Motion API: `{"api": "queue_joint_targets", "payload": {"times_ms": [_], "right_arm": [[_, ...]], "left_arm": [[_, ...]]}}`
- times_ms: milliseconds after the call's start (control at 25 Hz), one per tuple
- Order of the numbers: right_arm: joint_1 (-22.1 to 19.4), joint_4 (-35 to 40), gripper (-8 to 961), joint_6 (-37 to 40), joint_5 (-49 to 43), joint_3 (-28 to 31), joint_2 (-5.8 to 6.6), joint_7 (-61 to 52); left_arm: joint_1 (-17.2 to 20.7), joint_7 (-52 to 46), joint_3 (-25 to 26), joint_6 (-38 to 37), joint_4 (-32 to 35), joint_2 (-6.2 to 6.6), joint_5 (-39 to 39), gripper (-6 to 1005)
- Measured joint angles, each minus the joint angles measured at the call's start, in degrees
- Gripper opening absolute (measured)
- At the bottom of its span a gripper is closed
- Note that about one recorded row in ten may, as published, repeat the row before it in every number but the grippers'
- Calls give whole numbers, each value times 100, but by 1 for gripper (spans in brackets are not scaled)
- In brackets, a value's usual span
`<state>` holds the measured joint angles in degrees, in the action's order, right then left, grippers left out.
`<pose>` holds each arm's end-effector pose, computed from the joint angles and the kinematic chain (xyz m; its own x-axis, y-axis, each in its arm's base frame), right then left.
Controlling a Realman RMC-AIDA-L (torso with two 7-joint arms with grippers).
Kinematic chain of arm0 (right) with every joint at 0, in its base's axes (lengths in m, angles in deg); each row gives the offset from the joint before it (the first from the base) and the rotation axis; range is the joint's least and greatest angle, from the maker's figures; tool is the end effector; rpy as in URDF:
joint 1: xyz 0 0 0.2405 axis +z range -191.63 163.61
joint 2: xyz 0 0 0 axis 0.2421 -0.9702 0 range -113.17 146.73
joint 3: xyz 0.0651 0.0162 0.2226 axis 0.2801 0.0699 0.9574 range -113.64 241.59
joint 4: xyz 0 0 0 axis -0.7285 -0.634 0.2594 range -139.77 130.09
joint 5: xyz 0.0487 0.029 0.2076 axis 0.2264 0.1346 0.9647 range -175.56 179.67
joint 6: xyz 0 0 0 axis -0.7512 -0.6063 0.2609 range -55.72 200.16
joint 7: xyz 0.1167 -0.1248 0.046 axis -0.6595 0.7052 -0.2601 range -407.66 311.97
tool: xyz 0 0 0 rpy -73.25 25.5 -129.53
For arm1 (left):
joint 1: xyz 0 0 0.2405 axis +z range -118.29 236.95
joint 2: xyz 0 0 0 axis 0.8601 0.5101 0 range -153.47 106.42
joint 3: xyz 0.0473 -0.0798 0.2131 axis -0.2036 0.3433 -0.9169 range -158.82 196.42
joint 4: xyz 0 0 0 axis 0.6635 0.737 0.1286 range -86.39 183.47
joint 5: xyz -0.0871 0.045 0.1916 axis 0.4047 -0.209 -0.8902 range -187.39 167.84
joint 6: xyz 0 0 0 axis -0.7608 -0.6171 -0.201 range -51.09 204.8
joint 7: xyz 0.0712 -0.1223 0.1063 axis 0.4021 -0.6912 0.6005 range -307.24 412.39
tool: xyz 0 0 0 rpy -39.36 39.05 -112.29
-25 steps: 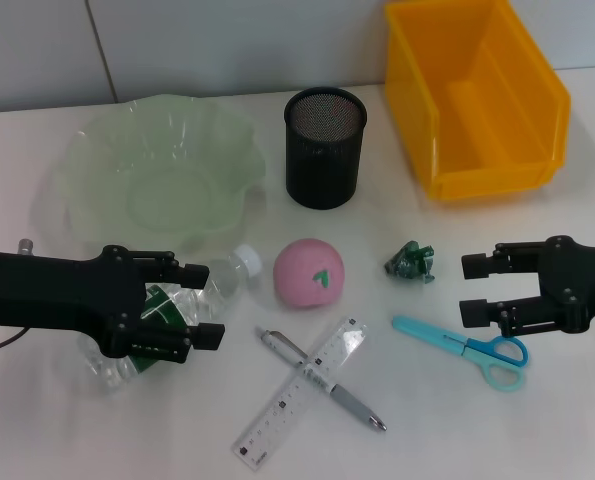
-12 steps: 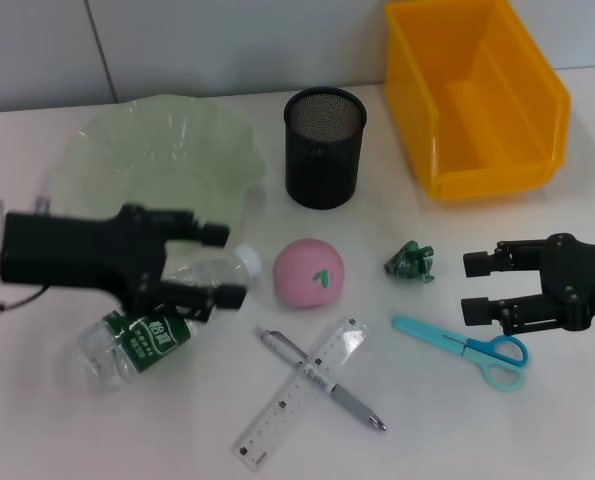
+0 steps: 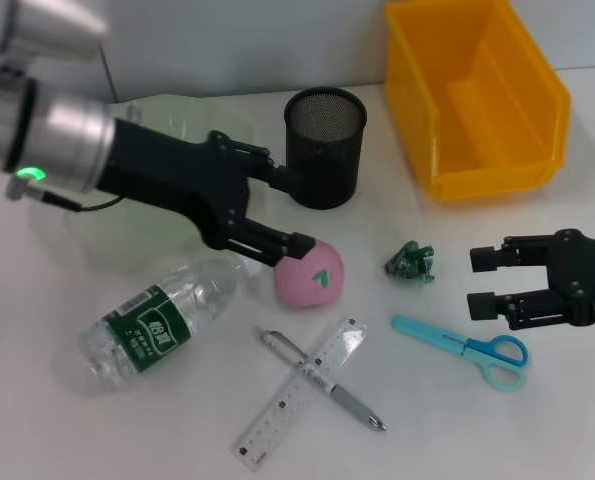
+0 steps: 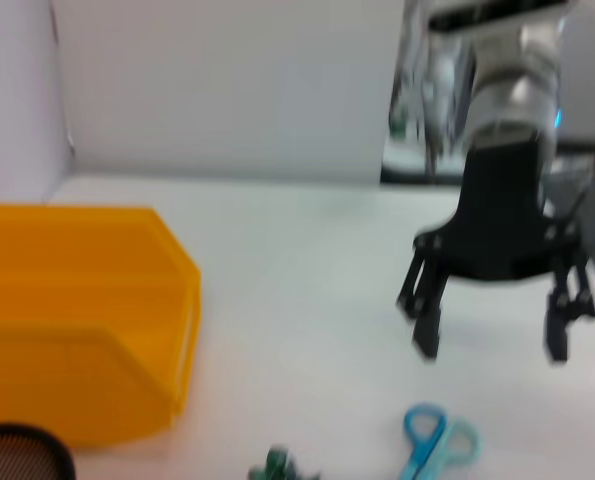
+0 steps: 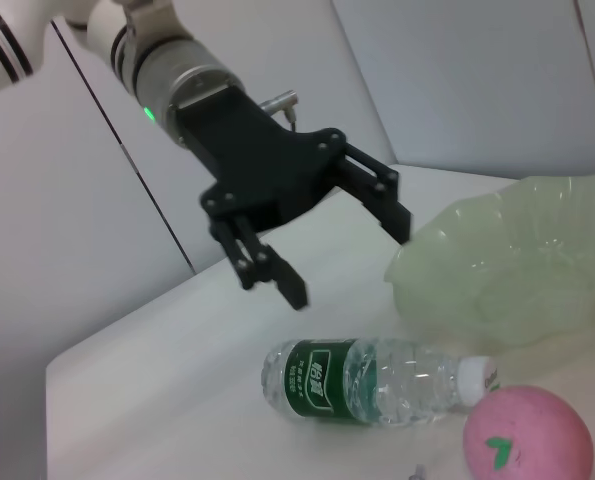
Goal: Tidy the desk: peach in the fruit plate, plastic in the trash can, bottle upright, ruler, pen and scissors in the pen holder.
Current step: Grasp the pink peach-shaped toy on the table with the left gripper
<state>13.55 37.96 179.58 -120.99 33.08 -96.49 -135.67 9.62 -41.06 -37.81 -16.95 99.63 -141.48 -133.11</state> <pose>0.2584 0.2967 0.0439 0.7599 -0.4660 -0.4532 -0.5210 -0.8536 0.0041 -0.1039 0.3738 -0.0253 0.9869 0.0435 0.1556 0.0454 -0.9989 -0.0085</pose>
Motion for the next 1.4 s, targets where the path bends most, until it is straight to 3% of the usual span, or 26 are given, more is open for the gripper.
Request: {"api": "queue_joint_targets", "payload": {"times_ms": [160, 200, 480, 560, 880, 1080, 1400], "right_arm": [[22, 0, 781, -5, -12, -24, -1, 0], [24, 0, 781, -5, -16, -25, -2, 0], [44, 0, 781, -5, -27, -29, 8, 0], [43, 0, 782, -5, -27, -30, 17, 0], [12, 0, 782, -4, -27, -30, 63, 0], [5, 0, 782, -4, -31, -33, 70, -2], [22, -7, 782, -11, -41, -47, 70, -4]], "left_arm": [[-303, -209, -96, 72, 11, -58, -379, 781], [-504, -433, -345, 143, 25, -65, -532, 780], [-775, -1096, -1262, 506, 178, -91, -847, 774], [-787, -1147, -1392, 578, 179, -95, -867, 772], [-864, -1606, -2726, 1602, 136, -120, -903, 766], [-882, -1780, -3164, 1931, 64, -127, -903, 762], [-928, -1814, -3464, 2335, -286, -124, -865, 755]]}}
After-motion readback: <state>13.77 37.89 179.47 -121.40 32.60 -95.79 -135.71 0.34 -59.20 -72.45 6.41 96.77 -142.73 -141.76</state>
